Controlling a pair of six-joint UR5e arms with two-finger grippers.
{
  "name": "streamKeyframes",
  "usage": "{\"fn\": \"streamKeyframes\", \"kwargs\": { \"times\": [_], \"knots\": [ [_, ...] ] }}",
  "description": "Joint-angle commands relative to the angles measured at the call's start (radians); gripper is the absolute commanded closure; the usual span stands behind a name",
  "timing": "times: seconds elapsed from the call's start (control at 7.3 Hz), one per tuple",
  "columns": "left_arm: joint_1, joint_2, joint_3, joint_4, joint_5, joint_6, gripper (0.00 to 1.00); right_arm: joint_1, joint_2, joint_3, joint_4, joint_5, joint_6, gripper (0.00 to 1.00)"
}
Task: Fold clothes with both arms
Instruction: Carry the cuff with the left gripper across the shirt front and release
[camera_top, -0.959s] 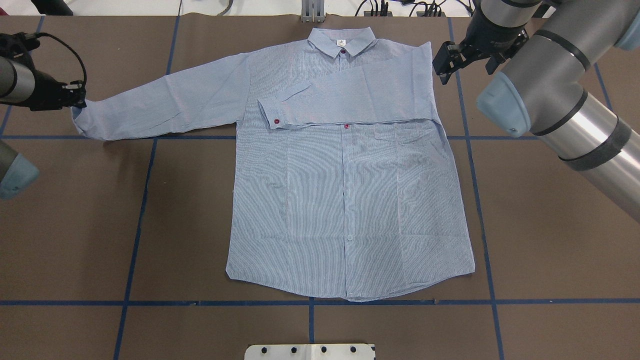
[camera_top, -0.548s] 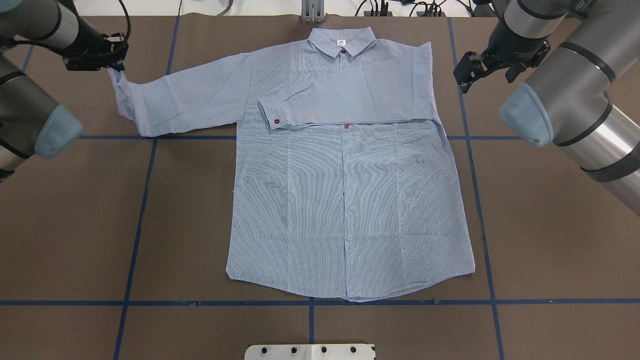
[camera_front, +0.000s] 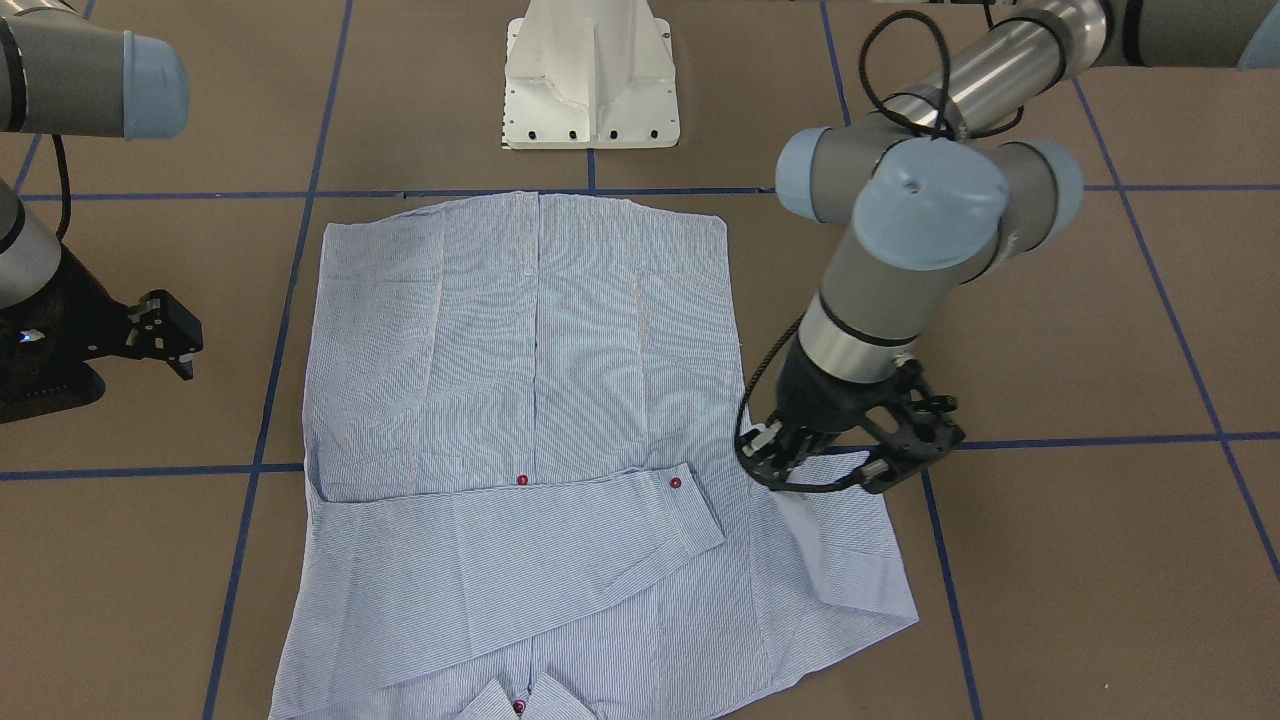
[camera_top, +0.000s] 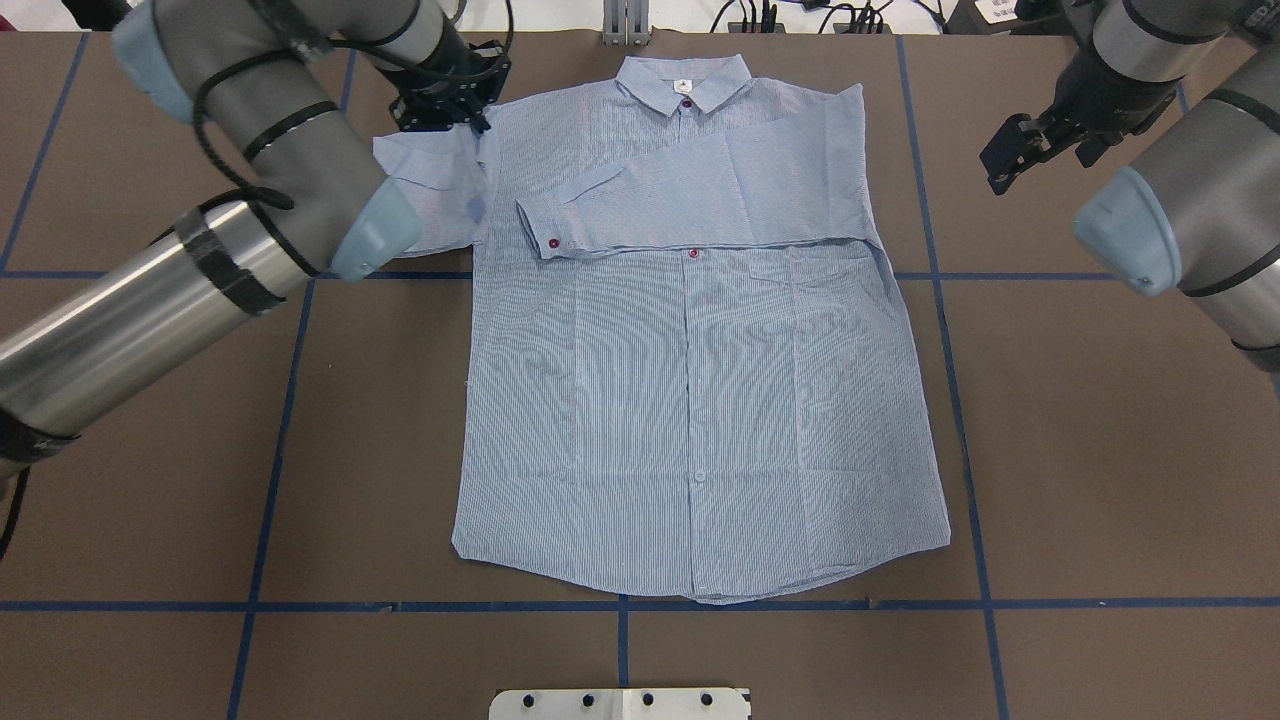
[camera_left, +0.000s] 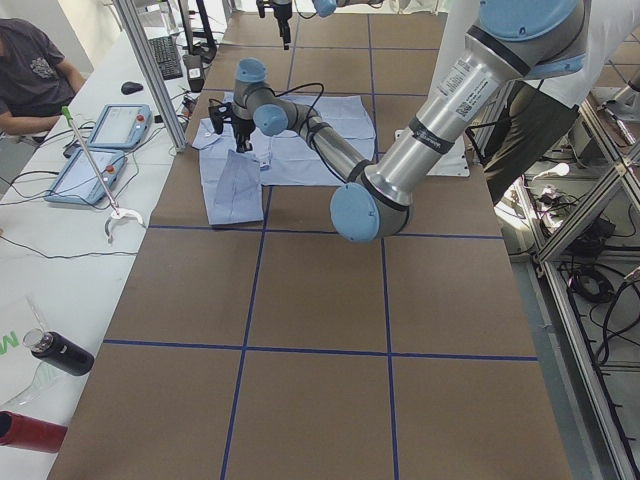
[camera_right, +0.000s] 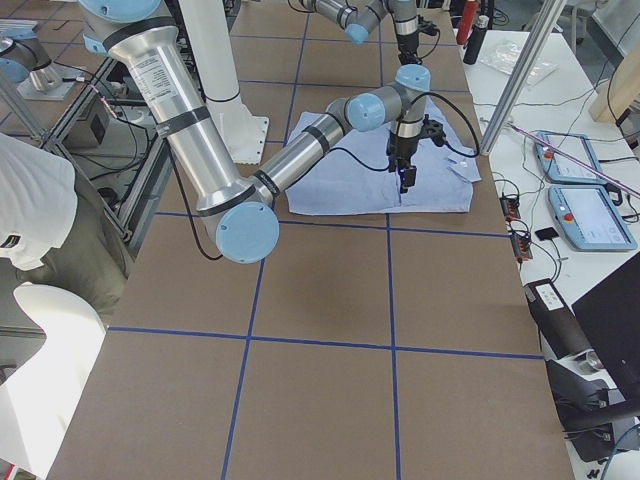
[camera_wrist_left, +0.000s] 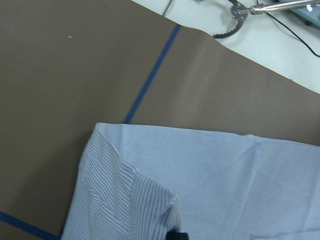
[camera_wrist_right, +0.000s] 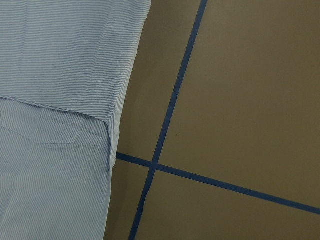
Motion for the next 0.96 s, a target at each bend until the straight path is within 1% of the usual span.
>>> {"fn": "streamKeyframes", "kwargs": {
  "times": [0.0,0.41,0.55,0.82],
  "knots": [
    [0.044,-0.144,0.122,-0.066,0.001,-0.048,1.00,0.043,-0.008,-0.003,-0.003,0.060,-0.006,0.00],
    [0.044,-0.252,0.132,-0.068,-0.009,-0.124,1.00,0.047,-0.010,-0.009,-0.006,0.059,-0.008,0.00],
    [0.066,-0.269,0.130,-0.068,-0.009,-0.146,1.00,0.047,-0.013,-0.010,-0.008,0.059,-0.008,0.00],
    [0.093,-0.269,0.132,-0.084,-0.007,-0.160,1.00,0.052,-0.013,-0.010,-0.009,0.062,-0.008,0.00]
  ]
}}
